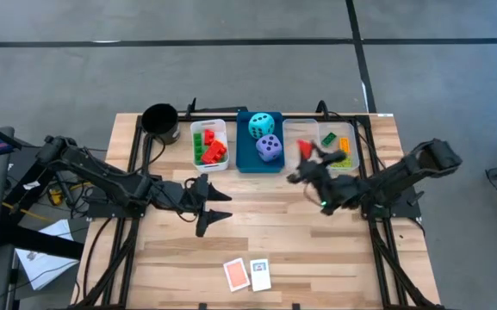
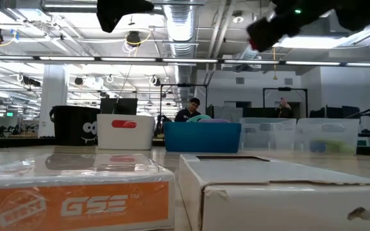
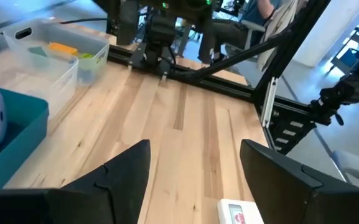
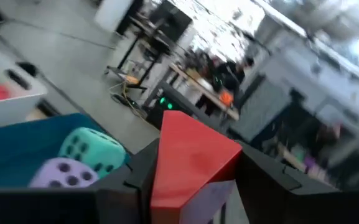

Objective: Pick & Place Toys
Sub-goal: Put the small red game piece into the right transparent bin

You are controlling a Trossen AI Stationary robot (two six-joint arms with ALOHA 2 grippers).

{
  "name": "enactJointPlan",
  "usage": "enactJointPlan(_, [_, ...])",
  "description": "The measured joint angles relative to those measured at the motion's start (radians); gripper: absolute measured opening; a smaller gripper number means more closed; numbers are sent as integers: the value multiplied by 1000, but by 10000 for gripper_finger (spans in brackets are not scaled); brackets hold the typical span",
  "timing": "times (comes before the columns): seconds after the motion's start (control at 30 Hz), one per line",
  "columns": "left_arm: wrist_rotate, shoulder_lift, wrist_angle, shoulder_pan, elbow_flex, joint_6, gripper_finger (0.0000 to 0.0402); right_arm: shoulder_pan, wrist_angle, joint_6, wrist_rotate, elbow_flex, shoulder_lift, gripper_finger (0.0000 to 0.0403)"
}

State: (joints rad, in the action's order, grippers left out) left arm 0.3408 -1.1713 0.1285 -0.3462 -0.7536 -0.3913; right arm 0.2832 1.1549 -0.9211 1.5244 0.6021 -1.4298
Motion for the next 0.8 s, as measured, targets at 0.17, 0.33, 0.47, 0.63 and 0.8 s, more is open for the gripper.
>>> enactJointPlan(0.17, [0,0,-20,0,0,2,241,-58,1,159,42,-168,183,162])
enactJointPlan(0.33, [0,0,-24,0,0,2,240,-130,1,214,47,-250,285,168])
enactJointPlan(0.47, [0,0,-18,0,0,1,240,-212,1,215,47,-276,300,164])
enactJointPlan(0.63, [0,0,-20,0,0,-7,240,-313,-4,245,47,-311,288,165])
enactJointPlan(0.8, [0,0,-39,-5,0,-9,240,-375,-4,302,47,-368,263,174])
